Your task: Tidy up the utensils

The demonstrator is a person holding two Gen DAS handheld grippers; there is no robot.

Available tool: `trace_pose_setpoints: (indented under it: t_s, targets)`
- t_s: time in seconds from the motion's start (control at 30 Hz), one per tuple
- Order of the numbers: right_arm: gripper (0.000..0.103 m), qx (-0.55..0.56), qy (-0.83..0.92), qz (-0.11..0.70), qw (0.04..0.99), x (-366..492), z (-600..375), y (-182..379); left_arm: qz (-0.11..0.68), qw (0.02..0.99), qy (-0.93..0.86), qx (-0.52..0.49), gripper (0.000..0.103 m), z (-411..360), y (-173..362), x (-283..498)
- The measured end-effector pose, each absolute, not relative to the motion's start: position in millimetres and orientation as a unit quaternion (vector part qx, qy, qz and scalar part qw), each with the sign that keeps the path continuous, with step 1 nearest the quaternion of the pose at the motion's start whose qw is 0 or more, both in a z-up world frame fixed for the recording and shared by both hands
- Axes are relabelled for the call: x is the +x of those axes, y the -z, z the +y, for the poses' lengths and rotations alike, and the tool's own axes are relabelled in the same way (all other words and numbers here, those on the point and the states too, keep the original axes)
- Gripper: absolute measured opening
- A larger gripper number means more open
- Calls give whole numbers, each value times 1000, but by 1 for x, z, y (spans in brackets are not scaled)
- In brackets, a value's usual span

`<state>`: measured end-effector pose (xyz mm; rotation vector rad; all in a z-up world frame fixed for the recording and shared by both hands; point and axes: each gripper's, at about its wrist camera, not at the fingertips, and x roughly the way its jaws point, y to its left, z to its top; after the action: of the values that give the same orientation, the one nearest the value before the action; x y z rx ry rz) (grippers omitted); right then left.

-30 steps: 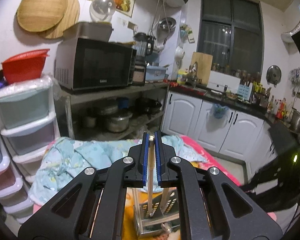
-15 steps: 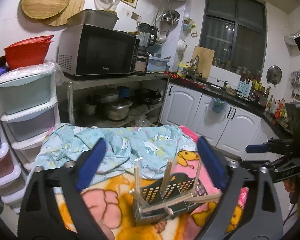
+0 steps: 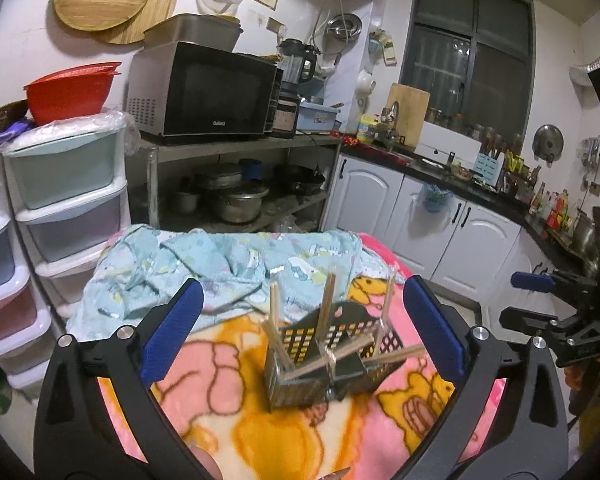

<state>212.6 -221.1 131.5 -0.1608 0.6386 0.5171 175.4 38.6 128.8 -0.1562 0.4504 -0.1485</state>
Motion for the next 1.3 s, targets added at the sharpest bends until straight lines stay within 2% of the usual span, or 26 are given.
trace_pose_setpoints:
  t_s: [0.23, 0.77, 1.3]
  targets:
    - [96, -58, -253, 274, 926, 172, -224, -115, 240, 965, 70, -80, 92, 33, -111, 151]
    - [96, -2, -255, 249, 934, 127, -231, -61, 257, 963, 37, -74, 92, 31, -66, 107]
    - [96, -19, -188, 185, 964, 95, -237, -29, 262, 962, 8, -71, 92, 24, -29, 87]
